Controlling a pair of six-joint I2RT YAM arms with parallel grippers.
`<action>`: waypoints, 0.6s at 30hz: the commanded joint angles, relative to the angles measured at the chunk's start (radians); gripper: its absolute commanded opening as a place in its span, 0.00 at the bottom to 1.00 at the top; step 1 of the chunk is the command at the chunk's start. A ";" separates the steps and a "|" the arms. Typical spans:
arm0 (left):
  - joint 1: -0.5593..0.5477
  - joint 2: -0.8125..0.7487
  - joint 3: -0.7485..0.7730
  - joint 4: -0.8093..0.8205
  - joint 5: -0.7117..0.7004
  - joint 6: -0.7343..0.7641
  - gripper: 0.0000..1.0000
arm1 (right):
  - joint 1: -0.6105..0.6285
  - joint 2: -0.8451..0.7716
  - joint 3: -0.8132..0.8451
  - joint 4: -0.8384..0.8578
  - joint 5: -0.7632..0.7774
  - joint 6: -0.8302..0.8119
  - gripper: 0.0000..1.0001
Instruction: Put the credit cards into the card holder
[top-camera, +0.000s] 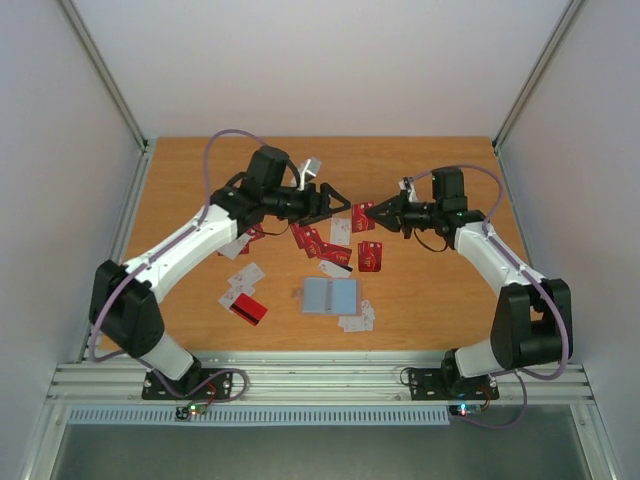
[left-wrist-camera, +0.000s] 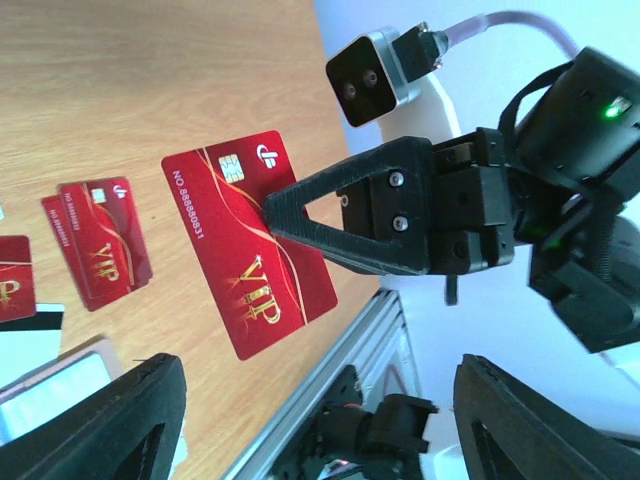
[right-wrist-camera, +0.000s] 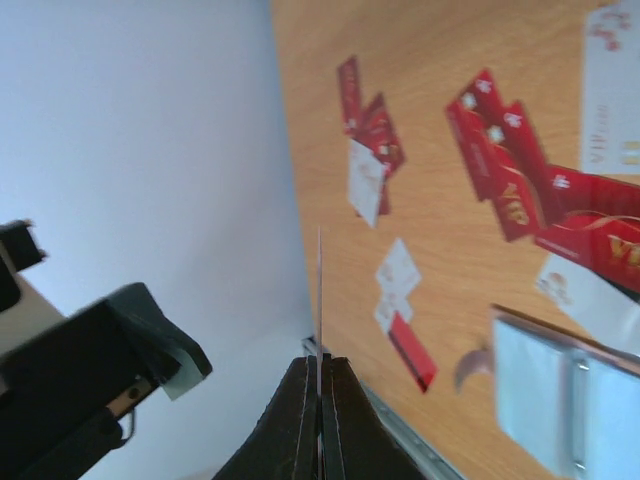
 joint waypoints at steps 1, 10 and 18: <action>0.016 -0.072 -0.039 0.096 -0.009 -0.127 0.74 | 0.006 -0.058 0.010 0.168 -0.058 0.203 0.01; 0.016 -0.114 -0.039 0.208 0.031 -0.291 0.66 | 0.012 -0.116 0.038 0.386 -0.109 0.420 0.01; 0.017 -0.097 -0.013 0.274 0.066 -0.350 0.55 | 0.034 -0.104 0.043 0.654 -0.165 0.621 0.01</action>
